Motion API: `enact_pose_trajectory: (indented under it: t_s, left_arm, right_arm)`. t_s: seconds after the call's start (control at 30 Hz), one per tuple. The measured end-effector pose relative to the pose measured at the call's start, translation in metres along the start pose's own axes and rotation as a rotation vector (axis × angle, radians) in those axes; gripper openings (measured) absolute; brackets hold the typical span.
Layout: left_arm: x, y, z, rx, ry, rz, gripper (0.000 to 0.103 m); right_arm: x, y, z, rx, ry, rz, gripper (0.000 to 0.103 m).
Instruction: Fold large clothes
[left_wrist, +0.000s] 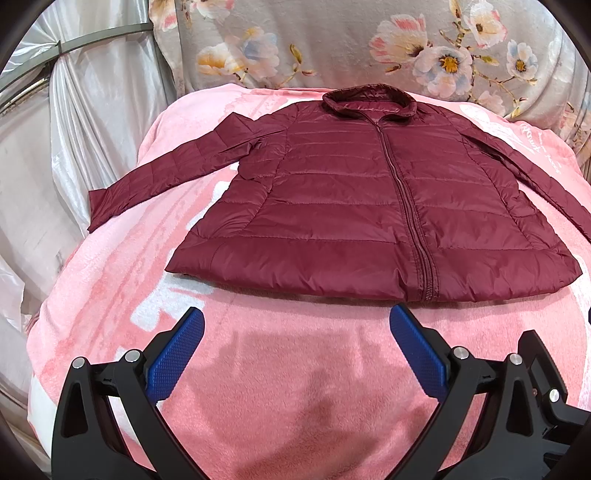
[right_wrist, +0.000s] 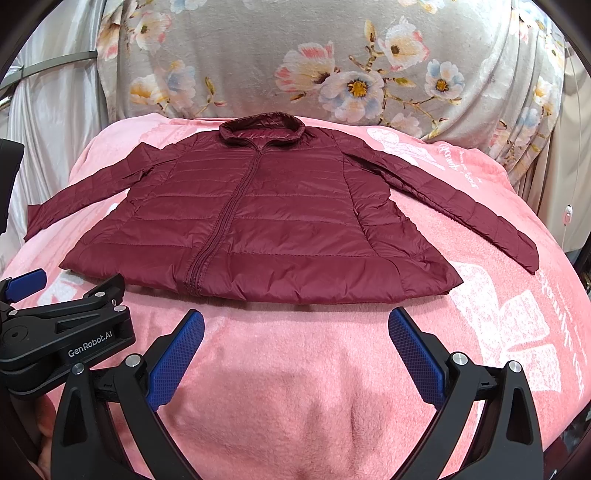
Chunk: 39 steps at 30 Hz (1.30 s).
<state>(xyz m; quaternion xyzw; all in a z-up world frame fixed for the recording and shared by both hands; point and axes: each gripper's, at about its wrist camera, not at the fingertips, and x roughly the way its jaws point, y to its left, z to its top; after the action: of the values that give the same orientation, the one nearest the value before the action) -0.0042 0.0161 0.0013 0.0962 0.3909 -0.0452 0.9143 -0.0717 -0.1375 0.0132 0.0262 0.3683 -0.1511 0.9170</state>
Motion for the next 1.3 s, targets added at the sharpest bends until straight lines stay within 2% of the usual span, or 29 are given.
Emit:
enact_pose_trajectory:
  t_s: [0.53,0.73,0.93,1.13,1.3]
  left_arm:
    - [0.002,0.002,0.002,-0.001,0.008,-0.001,0.098]
    - [0.007,-0.002,0.003,0.004,0.017,-0.028,0.098]
    - [0.020,0.011,0.016,-0.040,0.013,-0.025,0.098]
    - [0.044,0.028,0.039,-0.076,0.020,-0.007,0.098]
    - [0.064,0.035,0.061,-0.088,0.010,0.010,0.098]
  right_arm:
    - [-0.003,0.000,0.002,0.002,0.002,0.006,0.098]
    - [0.013,-0.005,-0.006,0.011,0.020,0.021,0.098]
    - [0.026,-0.071,0.011,0.156,-0.009,-0.071,0.098]
    - [0.051,-0.166,0.032,0.318,-0.010,-0.195,0.098]
    - [0.085,-0.254,0.038,0.527,0.027,-0.223,0.098]
